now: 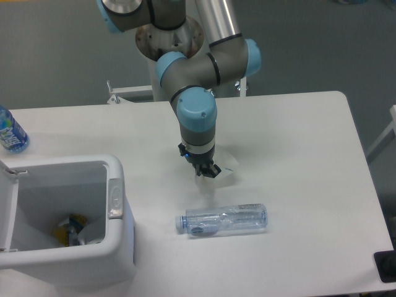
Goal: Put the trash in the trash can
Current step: 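Close the gripper on the crumpled white paper and lift it, then carry the paper over the white bin and open the gripper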
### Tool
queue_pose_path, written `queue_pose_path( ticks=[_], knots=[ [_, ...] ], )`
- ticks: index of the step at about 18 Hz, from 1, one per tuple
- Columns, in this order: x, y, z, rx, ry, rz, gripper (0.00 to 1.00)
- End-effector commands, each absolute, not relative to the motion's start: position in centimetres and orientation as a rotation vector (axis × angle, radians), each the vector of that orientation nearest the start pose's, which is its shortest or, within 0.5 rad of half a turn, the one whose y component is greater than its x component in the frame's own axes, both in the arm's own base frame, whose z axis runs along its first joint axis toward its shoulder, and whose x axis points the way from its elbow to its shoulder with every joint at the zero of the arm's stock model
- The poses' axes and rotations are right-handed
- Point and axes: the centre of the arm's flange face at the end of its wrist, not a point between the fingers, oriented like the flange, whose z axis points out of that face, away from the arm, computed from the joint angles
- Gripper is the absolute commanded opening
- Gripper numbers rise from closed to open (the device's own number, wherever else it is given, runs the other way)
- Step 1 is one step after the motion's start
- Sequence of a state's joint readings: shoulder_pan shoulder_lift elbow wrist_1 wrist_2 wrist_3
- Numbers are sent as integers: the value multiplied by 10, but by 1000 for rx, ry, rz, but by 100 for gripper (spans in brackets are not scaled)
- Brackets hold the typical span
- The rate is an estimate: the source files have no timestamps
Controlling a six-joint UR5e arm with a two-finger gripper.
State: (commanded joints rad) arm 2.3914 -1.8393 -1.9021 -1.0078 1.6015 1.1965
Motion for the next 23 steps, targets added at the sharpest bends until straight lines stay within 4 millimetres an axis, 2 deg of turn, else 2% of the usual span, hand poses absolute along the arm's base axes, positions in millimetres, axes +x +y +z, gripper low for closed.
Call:
queue_pose_path(
  ticks=[2, 4, 6, 8, 10, 13, 15, 19, 21, 23],
  knots=[
    [-305, 456, 260, -3120, 581, 0, 1],
    [-314, 449, 292, -3086, 528, 68, 2],
    [-322, 444, 346, -2987, 454, 100, 3],
    [-338, 440, 398, -2849, 250, 87, 5],
    [-349, 452, 446, -2695, -11, 30, 6],
    [-356, 467, 511, -2534, -240, -5, 6],
    [-356, 474, 533, -2471, -313, -32, 6],
    [-342, 485, 573, -2320, -413, -168, 6],
    [-322, 496, 587, -2283, -422, -194, 6],
    [-291, 518, 587, -2281, -392, -241, 6]
  ],
)
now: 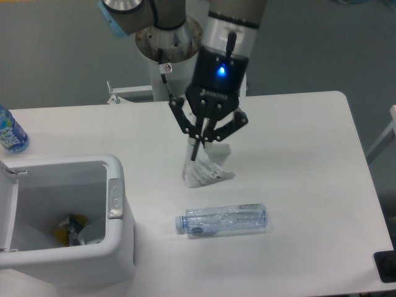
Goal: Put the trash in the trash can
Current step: 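Carry the paper over the white bin and open the gripper, then move the gripper to the clear plastic bottle and lower onto it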
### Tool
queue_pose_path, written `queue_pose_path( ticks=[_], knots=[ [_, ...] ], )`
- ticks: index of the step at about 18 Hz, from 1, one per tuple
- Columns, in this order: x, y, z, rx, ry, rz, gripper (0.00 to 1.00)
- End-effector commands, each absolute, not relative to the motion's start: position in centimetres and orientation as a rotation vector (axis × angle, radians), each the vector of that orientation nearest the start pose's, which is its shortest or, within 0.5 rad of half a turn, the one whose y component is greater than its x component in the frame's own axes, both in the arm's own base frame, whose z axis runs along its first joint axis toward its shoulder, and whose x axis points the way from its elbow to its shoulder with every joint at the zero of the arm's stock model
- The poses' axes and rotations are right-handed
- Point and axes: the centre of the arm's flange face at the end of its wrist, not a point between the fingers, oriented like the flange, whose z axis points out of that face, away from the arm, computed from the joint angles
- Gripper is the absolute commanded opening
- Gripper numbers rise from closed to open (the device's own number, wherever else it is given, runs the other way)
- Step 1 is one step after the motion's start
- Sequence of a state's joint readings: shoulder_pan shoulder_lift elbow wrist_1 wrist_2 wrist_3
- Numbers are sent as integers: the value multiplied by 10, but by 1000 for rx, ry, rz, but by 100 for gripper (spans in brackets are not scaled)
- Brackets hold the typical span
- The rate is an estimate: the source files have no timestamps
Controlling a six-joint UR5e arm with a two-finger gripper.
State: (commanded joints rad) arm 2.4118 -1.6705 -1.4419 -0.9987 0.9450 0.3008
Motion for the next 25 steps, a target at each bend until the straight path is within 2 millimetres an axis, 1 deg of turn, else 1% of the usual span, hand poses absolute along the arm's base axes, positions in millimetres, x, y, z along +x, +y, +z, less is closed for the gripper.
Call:
queue_pose_path(
  ticks=[1, 2, 4, 5, 8, 9, 10, 11, 12, 13, 14, 17, 19, 20, 22, 23, 24, 25],
  knots=[
    [-268, 531, 583, -2296, -352, -271, 6],
    [-250, 541, 578, -2311, -314, -295, 6],
    [-234, 555, 567, -2331, -273, -323, 6],
    [-225, 561, 566, -2333, -248, -329, 6],
    [-210, 581, 552, -2336, -195, -346, 7],
    [-210, 586, 547, -2341, -194, -351, 8],
    [-211, 588, 542, -2346, -195, -357, 20],
    [-212, 592, 537, -2349, -192, -361, 45],
    [-212, 595, 536, -2343, -184, -355, 68],
    [-212, 595, 537, -2336, -179, -348, 81],
    [-212, 595, 537, -2335, -179, -345, 88],
    [-212, 595, 540, -2332, -177, -337, 91],
    [-217, 595, 550, -2319, -180, -317, 93],
    [-225, 592, 553, -2316, -193, -298, 94],
    [-255, 579, 555, -2325, -250, -194, 94],
    [-269, 572, 554, -2345, -262, -121, 96],
    [-288, 562, 552, -2361, -284, -53, 98],
    [-303, 555, 548, -2375, -300, -9, 98]
  ],
)
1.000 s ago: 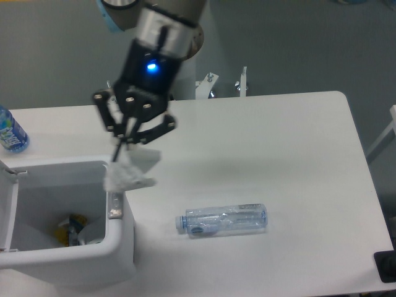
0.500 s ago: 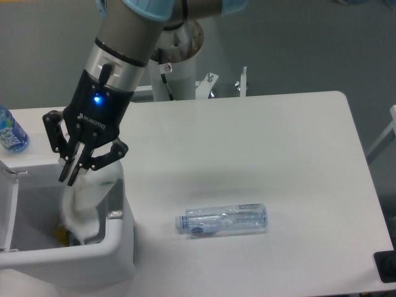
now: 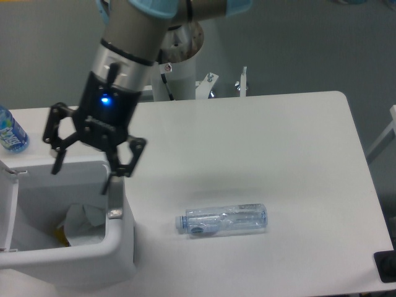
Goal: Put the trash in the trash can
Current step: 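Move the gripper to the clear plastic bottle and lower onto it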
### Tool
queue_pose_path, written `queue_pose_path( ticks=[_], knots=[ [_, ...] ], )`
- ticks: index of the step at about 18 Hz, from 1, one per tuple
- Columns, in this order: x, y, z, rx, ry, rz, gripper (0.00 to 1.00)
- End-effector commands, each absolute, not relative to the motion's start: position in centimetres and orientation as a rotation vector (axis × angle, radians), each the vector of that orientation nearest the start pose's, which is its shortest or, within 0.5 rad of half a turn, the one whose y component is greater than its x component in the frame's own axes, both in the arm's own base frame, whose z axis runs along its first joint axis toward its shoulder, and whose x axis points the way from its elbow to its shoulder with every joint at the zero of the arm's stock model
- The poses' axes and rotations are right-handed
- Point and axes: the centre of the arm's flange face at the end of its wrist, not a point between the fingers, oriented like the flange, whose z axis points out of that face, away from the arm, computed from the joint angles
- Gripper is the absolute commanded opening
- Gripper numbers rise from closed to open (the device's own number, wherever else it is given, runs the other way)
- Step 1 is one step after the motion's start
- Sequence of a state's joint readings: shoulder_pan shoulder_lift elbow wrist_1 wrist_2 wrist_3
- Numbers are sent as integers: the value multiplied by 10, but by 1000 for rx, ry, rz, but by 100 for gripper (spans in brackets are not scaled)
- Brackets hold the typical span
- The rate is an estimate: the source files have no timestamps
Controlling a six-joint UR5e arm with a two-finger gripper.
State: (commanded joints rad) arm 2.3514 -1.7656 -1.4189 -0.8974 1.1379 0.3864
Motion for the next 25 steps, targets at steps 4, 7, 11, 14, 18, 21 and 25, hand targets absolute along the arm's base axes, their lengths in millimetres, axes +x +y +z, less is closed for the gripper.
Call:
queue_pose_path(
  ticks=[4, 7, 11, 14, 18, 21, 25],
  knots=[
    [-363, 521, 537, -2394, -344, 77, 97],
    [-384, 503, 499, -2464, -256, 101, 97],
    [-391, 483, 447, -2631, -15, 218, 97],
    [-396, 478, 389, -2796, 187, 261, 97],
    [-390, 493, 319, -2927, 323, 200, 97],
    [-381, 509, 287, -3007, 384, 201, 98],
    [-367, 528, 262, -3046, 449, 187, 98]
  ],
)
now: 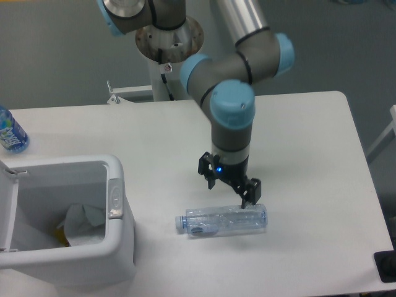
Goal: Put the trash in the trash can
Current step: 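Move the gripper to the clear plastic bottle and lower onto it, then close the gripper on the bottle's cap end and tilt it upward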
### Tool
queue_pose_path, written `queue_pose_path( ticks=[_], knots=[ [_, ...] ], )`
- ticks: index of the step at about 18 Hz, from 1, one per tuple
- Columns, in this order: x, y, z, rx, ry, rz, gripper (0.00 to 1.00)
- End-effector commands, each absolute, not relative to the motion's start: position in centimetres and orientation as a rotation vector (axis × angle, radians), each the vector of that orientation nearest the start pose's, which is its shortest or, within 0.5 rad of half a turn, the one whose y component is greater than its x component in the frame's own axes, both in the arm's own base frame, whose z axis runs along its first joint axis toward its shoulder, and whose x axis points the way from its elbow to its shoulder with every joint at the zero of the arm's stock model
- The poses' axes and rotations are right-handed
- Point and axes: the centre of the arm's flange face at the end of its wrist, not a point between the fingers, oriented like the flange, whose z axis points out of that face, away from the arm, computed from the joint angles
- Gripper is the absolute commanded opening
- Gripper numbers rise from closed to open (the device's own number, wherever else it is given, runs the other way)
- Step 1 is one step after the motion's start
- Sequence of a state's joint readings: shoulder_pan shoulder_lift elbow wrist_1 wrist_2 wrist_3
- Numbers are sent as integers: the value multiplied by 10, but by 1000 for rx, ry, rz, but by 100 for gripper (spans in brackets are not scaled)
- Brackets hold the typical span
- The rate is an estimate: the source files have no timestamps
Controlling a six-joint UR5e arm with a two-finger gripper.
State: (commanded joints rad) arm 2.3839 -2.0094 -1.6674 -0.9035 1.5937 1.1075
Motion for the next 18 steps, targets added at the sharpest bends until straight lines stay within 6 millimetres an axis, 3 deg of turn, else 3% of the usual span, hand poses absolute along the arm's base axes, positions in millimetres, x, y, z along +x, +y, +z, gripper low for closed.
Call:
queue_pose_path(
  ticks=[3, 18],
  knots=[
    [-354, 542, 237, -3088, 504, 189, 98],
    [-335, 581, 193, -3117, 620, 216, 98]
  ],
)
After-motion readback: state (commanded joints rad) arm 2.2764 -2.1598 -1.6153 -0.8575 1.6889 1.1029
